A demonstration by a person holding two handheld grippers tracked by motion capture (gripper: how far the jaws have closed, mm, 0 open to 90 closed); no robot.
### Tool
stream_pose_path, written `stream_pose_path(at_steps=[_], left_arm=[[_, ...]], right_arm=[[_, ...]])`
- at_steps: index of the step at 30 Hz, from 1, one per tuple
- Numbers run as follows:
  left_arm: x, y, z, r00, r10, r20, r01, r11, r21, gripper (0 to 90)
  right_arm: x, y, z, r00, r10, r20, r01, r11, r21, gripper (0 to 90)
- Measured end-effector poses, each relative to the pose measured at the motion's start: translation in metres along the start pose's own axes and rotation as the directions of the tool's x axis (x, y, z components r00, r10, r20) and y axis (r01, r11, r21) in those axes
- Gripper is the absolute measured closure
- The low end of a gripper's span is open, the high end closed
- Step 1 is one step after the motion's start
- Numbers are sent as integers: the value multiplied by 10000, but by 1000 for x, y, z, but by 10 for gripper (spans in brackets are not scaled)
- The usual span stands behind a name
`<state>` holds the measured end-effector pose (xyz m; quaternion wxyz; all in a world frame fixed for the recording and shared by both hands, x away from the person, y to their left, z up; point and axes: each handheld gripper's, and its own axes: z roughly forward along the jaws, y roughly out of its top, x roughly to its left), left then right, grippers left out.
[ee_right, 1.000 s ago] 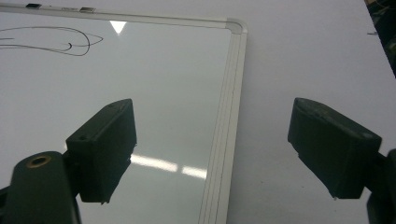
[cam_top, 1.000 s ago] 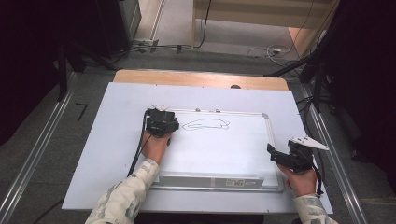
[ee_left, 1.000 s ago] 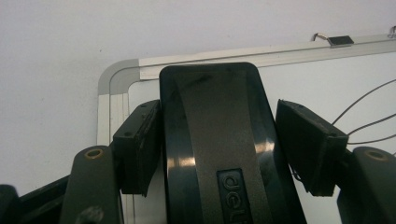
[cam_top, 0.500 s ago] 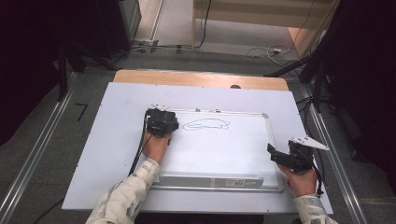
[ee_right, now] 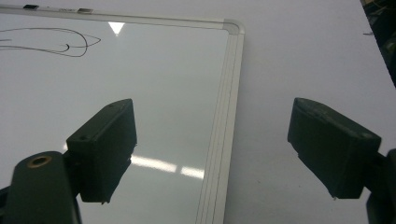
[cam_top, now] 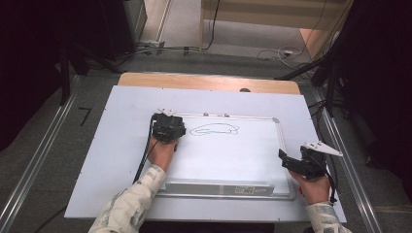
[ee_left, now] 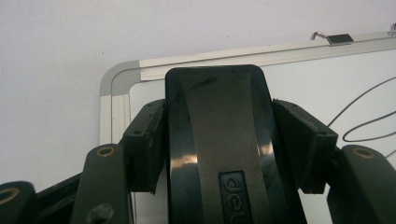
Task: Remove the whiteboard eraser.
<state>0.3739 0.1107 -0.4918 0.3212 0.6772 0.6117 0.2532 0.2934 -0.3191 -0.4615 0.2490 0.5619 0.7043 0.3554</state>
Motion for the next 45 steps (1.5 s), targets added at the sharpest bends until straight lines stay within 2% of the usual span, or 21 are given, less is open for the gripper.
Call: stream_pose_path(at_steps=[9,11,12,19,27,45], left_arm=[[1,-4,-6,9999,52,118,-52,10000,25,393],[0,-3,-12,9998,133,118,-130,9996,-253,393],[-2,3,-21,9995,219,231,-204,9979,-613,393],[-2,13,-38,9982,282,534,-235,9959,-869,391],[-1,13,-39,9976,125,674,-68,9964,-840,392],[-1,13,-40,9966,127,814,-63,9969,-784,391]], right_arm=[[0,0,0,10000,9,0,-9,10000,-4,142],[0,0,0,10000,-6,-29,6,10000,-10,142],[0,0,1,10000,-14,-39,14,10000,-11,142],[2,1,2,10000,-63,-49,63,10000,11,142],[2,1,2,10000,-61,-56,61,10000,25,143],[2,1,2,10000,-73,-57,73,10000,44,143]])
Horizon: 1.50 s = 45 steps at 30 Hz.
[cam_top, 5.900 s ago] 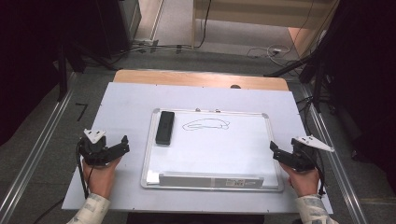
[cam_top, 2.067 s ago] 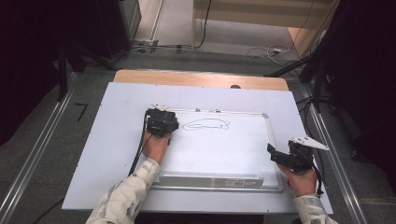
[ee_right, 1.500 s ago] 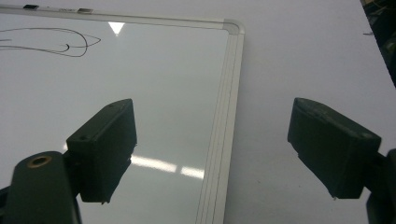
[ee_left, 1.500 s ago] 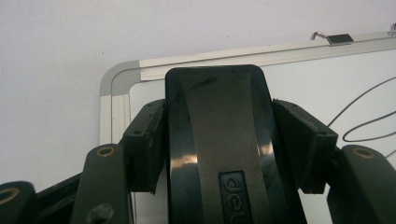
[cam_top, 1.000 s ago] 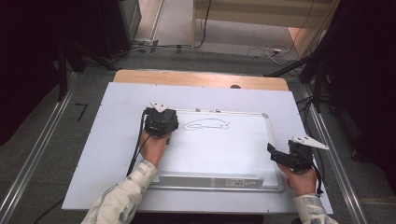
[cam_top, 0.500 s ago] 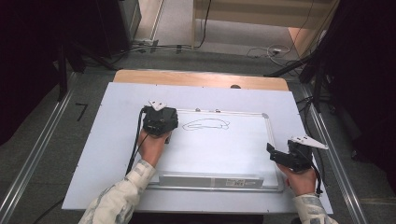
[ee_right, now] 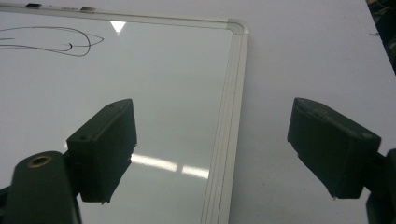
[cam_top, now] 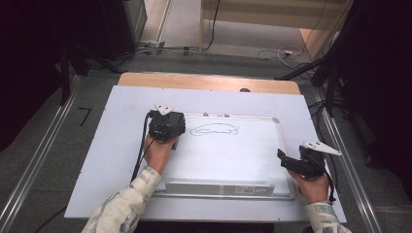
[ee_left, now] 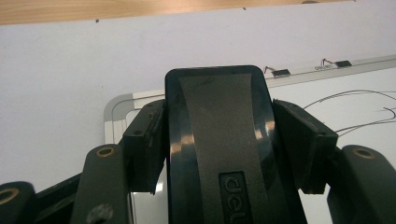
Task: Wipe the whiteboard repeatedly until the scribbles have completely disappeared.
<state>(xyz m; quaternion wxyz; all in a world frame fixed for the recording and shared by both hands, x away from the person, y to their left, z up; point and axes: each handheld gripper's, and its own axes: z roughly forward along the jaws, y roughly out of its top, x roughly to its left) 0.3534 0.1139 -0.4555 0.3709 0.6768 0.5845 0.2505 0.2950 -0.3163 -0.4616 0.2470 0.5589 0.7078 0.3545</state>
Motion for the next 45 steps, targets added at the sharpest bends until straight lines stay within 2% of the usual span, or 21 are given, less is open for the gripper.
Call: stream_pose_path(at_steps=[5,13,32,45], left_arm=[[-1,2,0,9999,-88,67,89,10000,-31,391],[-6,9,2,9994,177,310,-179,9998,76,391],[-21,25,18,9964,362,761,-376,9992,167,391],[-29,29,29,9958,474,778,-501,9982,337,392]], right_arm=[[0,0,0,10000,-7,4,7,10000,8,143],[0,0,0,10000,-11,6,11,10000,3,143],[0,0,0,10000,-9,-29,9,10000,44,143],[0,0,0,10000,-2,-22,2,10000,24,143]])
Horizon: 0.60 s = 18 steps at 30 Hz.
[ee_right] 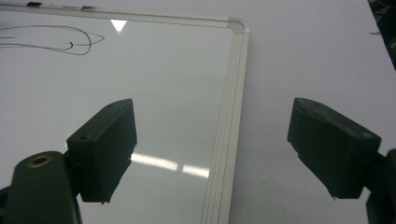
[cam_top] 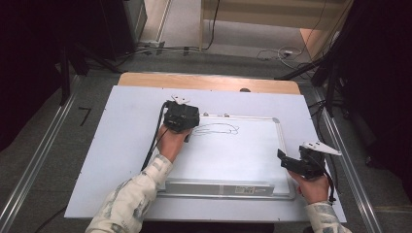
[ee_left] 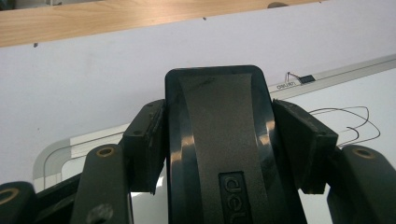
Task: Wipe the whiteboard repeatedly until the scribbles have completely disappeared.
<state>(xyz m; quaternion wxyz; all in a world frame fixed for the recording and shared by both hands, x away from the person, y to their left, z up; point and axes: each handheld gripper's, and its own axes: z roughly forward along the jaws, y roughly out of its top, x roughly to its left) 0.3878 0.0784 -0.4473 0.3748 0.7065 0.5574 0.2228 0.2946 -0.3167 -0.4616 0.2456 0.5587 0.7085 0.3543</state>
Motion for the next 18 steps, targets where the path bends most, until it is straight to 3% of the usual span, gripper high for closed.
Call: stream_pose_path(at_steps=[18], left_arm=[[-6,-4,28,9996,222,183,-234,9975,663,392]], right_arm=[[0,0,0,10000,7,-12,-7,10000,11,143]])
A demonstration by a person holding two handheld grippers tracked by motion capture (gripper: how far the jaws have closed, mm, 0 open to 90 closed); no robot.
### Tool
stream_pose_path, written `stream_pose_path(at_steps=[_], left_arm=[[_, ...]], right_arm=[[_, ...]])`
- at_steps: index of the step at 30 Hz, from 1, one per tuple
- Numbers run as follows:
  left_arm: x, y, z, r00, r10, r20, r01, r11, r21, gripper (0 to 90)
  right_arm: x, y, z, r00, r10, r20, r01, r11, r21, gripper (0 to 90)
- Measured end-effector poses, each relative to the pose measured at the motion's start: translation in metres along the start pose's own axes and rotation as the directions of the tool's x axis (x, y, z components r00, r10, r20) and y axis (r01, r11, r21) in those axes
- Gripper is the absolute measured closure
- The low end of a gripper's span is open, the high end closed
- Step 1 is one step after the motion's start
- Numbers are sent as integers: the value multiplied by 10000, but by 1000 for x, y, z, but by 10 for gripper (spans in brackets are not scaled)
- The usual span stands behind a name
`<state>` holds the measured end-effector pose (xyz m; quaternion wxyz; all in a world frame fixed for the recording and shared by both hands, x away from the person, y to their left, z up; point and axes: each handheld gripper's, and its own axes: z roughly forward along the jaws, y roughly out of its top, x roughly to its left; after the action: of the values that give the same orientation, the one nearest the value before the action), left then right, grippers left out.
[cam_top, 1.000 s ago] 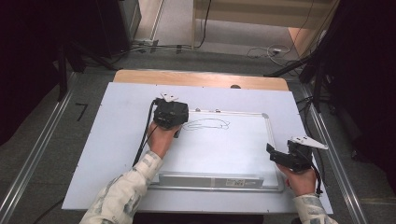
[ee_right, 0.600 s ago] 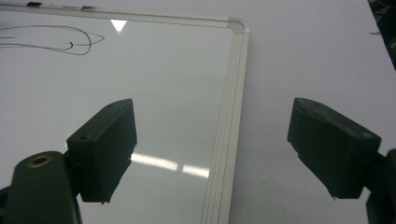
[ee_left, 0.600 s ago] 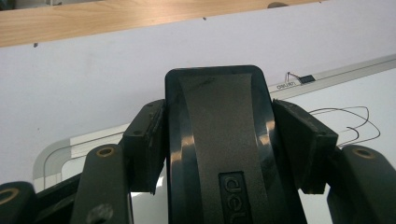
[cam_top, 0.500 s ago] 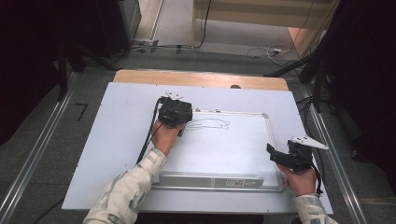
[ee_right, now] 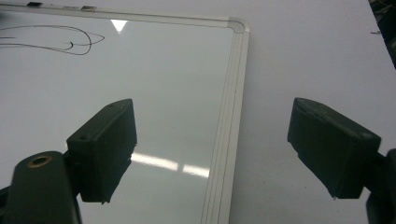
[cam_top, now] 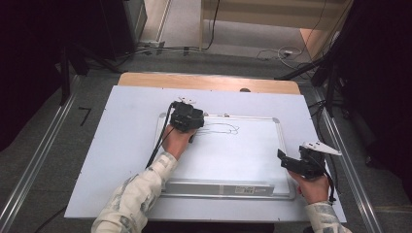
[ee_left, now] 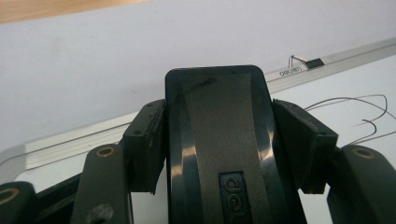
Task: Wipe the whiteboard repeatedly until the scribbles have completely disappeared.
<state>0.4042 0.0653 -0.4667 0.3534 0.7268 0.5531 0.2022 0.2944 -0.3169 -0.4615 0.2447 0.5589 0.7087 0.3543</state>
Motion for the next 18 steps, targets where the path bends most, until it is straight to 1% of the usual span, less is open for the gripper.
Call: stream_pose_path(at_steps=[3,9,11,13,16,18], left_arm=[[-3,-3,5,9998,214,-14,-214,9996,206,392],[-4,-4,7,9995,320,-43,-319,9992,237,393],[-3,-5,8,9993,365,-110,-361,9988,317,393],[-2,-5,9,9993,371,-88,-367,9986,387,393],[-3,-6,9,9992,407,-57,-405,9986,327,394],[-4,-6,10,9987,492,-98,-488,9981,376,394]], right_arm=[[0,0,0,10000,7,-1,-7,10000,-5,143],[0,0,0,10000,0,-8,0,10000,-4,143],[0,0,0,10000,4,-8,-4,10000,-2,143],[0,0,0,10000,7,-7,-7,10000,-1,143],[0,0,0,10000,6,-8,-6,10000,-8,143],[0,0,0,10000,6,-9,-6,10000,-8,143]])
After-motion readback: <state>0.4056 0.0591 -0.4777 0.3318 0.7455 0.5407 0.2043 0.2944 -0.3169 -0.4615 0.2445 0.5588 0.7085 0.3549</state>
